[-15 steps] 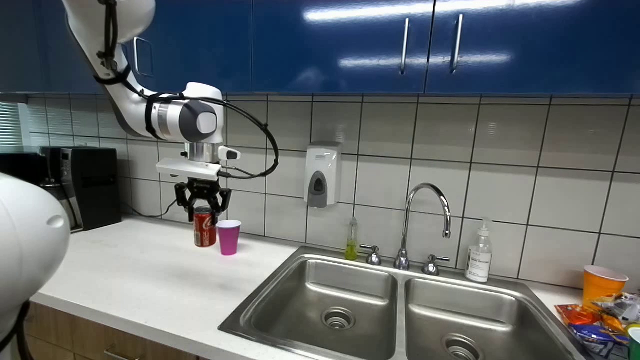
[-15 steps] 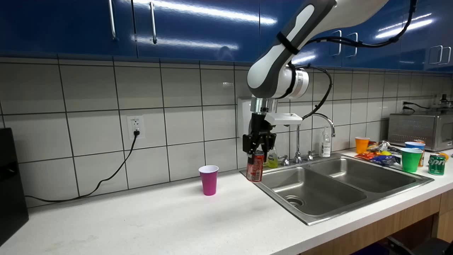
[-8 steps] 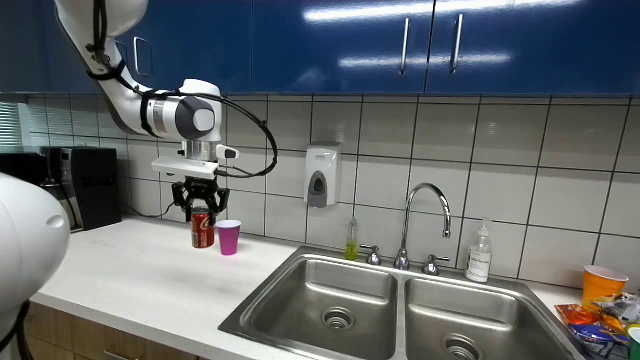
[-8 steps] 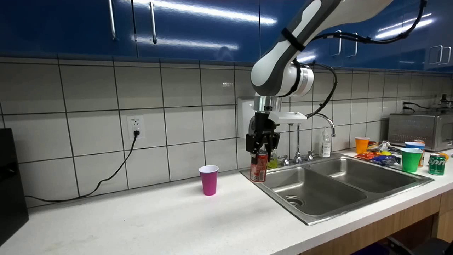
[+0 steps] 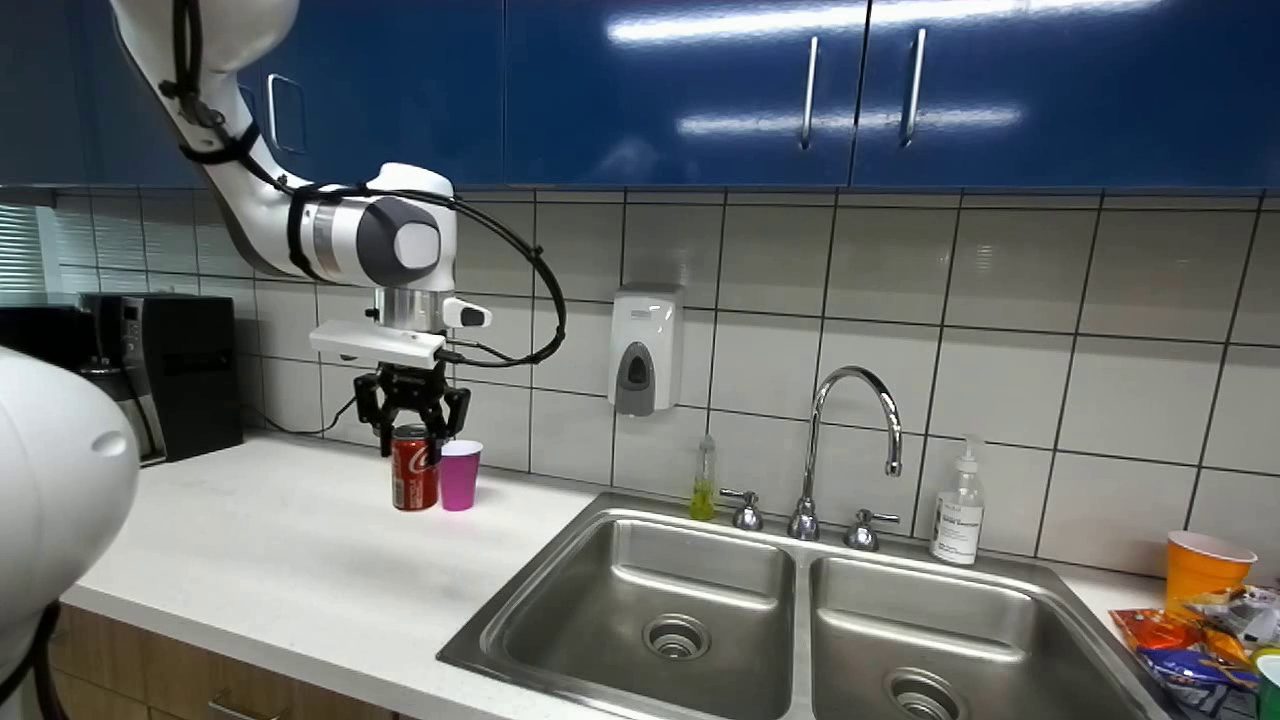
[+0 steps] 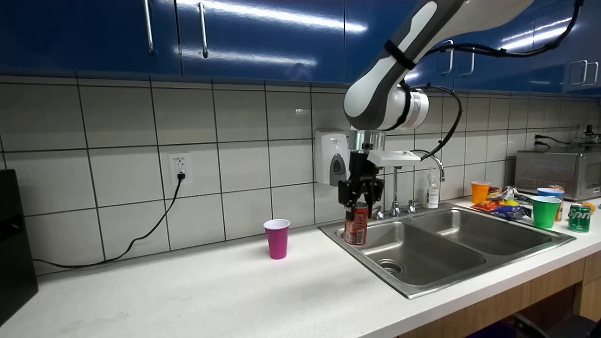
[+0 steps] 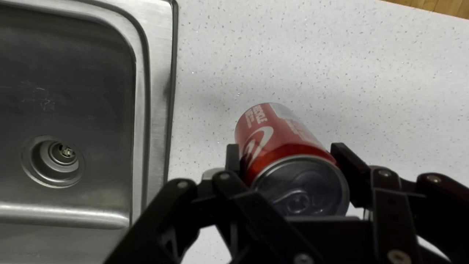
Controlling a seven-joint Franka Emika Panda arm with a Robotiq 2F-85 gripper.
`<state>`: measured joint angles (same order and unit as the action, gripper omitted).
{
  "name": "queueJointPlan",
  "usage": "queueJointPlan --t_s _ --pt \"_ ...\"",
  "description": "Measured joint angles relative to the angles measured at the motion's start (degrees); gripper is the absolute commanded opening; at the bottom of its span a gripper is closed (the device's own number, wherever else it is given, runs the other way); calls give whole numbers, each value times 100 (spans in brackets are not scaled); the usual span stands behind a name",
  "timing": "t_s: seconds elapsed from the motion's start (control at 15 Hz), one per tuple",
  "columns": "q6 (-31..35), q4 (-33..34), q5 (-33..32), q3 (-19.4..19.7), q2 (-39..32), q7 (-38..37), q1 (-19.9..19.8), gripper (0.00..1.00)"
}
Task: Put the red can in the sink.
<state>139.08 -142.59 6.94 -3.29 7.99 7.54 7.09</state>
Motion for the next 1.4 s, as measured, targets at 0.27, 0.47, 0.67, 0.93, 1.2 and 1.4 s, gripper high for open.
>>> queueJointPlan --t_s 0.27,0.47,0.67,0.93,1.2,1.4 --pt "0 -171 -26 145 96 -22 -132 39" --pt "0 -286 -62 251 137 -26 -261 39" --pt "0 -374 -91 334 144 -28 -362 39" --pt "0 -477 -197 440 144 -48 -498 39" --pt "1 -552 -383 573 143 -60 -663 39" --pt "3 -595 -513 675 126 -61 -786 39"
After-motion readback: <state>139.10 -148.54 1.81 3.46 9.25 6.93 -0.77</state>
